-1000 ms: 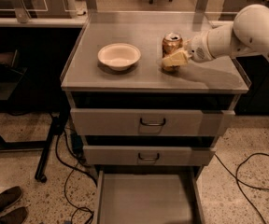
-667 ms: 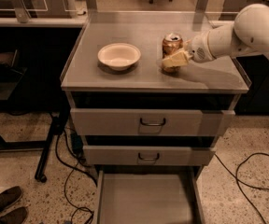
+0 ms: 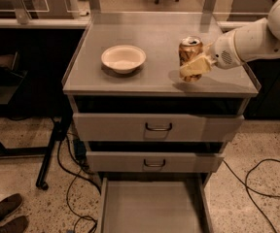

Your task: Place orange can into bottom drawer

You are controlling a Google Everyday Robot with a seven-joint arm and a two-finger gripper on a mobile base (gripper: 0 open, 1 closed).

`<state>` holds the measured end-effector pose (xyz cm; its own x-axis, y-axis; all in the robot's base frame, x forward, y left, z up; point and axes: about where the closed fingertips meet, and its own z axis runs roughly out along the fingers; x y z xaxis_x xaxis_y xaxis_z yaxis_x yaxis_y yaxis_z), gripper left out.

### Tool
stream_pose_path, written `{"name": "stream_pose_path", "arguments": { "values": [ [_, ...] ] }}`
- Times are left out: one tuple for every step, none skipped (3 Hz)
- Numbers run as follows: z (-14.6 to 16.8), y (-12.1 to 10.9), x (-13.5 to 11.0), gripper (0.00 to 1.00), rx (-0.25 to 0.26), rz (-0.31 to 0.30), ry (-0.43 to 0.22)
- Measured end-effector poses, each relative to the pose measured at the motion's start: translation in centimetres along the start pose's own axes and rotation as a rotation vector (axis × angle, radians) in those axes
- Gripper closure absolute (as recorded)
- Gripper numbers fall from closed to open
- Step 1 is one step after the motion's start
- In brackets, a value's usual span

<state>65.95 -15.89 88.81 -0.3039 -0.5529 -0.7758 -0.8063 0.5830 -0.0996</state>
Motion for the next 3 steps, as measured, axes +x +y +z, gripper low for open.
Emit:
{"name": "stream_pose_path", "arguments": {
  "values": [
    [0.0, 0.0, 0.0, 1.0, 0.0, 0.0, 0.0],
    [-1.6, 1.6, 0.6, 1.0, -0.008, 0.011, 0.019],
    [-5.9, 5.6, 2.5, 1.0, -0.004, 0.068, 0.072]
  ]
}}
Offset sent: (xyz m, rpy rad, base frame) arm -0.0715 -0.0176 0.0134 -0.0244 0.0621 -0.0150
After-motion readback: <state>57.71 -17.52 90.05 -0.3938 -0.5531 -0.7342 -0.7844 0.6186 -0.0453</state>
